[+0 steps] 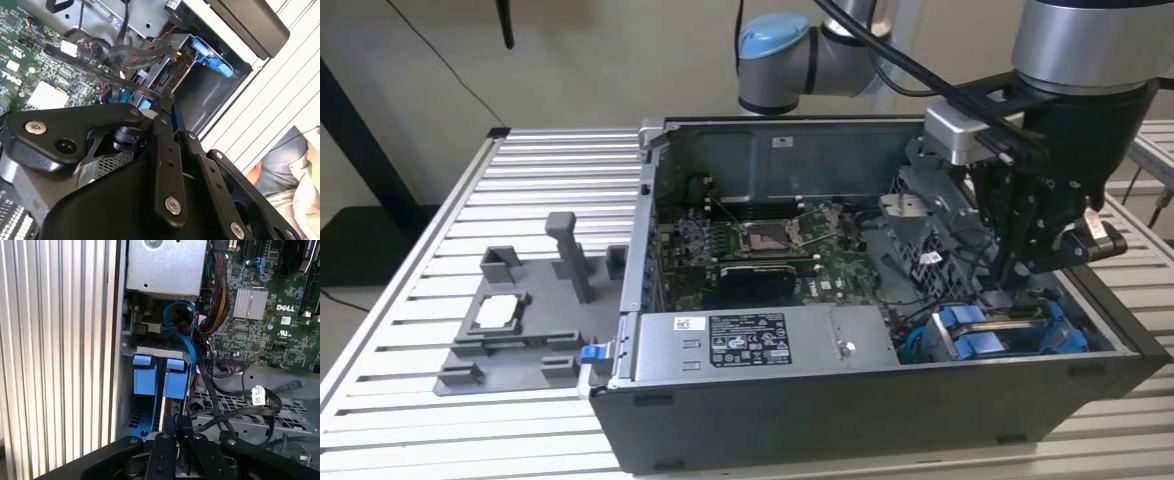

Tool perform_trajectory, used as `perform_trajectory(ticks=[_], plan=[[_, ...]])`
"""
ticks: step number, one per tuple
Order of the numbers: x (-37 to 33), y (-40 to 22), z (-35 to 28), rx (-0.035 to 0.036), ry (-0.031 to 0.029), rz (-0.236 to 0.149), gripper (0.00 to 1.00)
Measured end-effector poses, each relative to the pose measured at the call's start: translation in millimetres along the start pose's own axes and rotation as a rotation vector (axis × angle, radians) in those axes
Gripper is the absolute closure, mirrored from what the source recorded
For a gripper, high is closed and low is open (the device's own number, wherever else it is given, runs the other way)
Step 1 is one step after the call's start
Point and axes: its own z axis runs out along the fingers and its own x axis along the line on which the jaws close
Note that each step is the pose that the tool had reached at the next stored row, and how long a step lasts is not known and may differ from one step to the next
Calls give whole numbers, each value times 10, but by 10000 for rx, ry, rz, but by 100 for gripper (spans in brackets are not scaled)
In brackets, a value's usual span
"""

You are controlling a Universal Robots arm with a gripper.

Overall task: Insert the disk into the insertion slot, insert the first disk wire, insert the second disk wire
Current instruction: 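Insert the second disk wire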

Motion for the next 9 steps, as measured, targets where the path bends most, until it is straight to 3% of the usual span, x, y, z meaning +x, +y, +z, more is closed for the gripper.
perform_trajectory(ticks=[5, 9], plan=[[1, -2, 2, -16, 1, 0, 84], [39, -12, 36, -97, -11, -4, 84]])
